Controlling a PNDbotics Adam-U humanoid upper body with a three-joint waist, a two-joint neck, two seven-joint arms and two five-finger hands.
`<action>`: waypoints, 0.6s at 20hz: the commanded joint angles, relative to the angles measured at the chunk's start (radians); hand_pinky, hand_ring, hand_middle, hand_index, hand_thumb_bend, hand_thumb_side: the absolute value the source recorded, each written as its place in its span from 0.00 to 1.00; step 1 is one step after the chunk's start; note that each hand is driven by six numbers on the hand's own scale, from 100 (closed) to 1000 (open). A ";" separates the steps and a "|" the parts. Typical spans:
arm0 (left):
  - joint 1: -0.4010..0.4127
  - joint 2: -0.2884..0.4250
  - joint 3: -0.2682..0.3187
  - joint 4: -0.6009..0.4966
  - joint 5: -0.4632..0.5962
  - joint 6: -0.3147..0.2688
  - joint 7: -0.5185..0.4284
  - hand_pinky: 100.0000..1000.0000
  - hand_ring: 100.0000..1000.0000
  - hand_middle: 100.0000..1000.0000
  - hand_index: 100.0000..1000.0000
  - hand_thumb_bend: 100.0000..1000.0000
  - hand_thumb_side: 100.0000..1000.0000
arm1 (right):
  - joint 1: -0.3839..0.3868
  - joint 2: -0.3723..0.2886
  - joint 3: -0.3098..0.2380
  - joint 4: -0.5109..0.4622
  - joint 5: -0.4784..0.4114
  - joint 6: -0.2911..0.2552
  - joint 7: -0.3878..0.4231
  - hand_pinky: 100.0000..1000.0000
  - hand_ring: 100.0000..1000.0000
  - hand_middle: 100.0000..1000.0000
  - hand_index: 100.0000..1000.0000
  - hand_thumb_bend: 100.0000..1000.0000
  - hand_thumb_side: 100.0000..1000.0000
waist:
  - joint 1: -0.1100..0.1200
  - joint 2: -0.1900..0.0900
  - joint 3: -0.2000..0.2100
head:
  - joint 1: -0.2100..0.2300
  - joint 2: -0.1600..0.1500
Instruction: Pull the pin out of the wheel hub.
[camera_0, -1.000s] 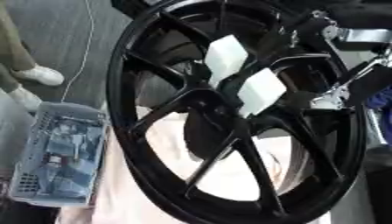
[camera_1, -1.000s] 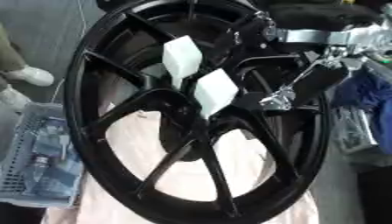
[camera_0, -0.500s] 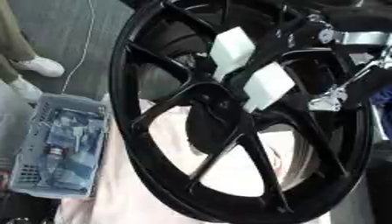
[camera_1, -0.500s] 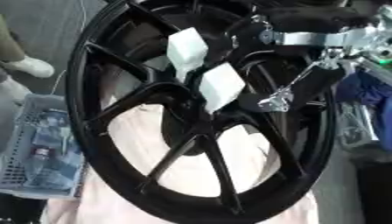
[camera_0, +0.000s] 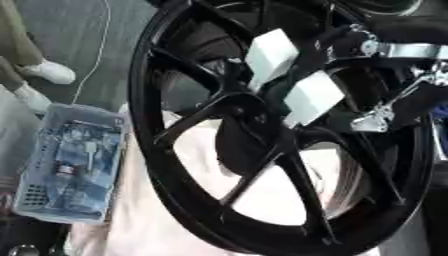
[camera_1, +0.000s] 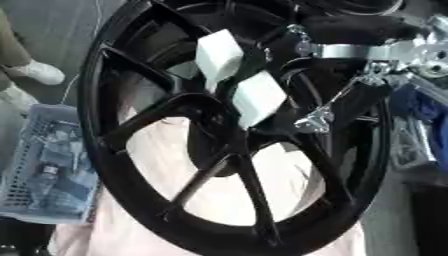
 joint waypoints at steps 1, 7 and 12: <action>-0.010 0.007 0.008 -0.018 -0.007 0.001 0.003 0.79 0.62 0.46 0.71 0.00 0.67 | -0.002 -0.017 -0.005 -0.006 0.009 0.007 -0.008 0.67 0.87 0.70 0.83 0.19 0.00 | 0.007 -0.014 0.000 | 0.000 -0.003; -0.011 0.004 0.009 -0.018 -0.009 0.001 0.005 0.79 0.62 0.46 0.70 0.00 0.67 | 0.001 -0.010 0.003 -0.006 0.018 0.016 -0.022 0.67 0.87 0.67 0.81 0.14 0.00 | 0.005 -0.010 0.004 | 0.000 -0.006; -0.010 0.002 0.008 -0.018 -0.011 0.004 0.006 0.79 0.62 0.46 0.70 0.00 0.67 | 0.001 -0.007 0.010 -0.006 0.011 0.020 -0.027 0.66 0.84 0.62 0.78 0.07 0.00 | 0.005 -0.009 0.003 | 0.003 -0.005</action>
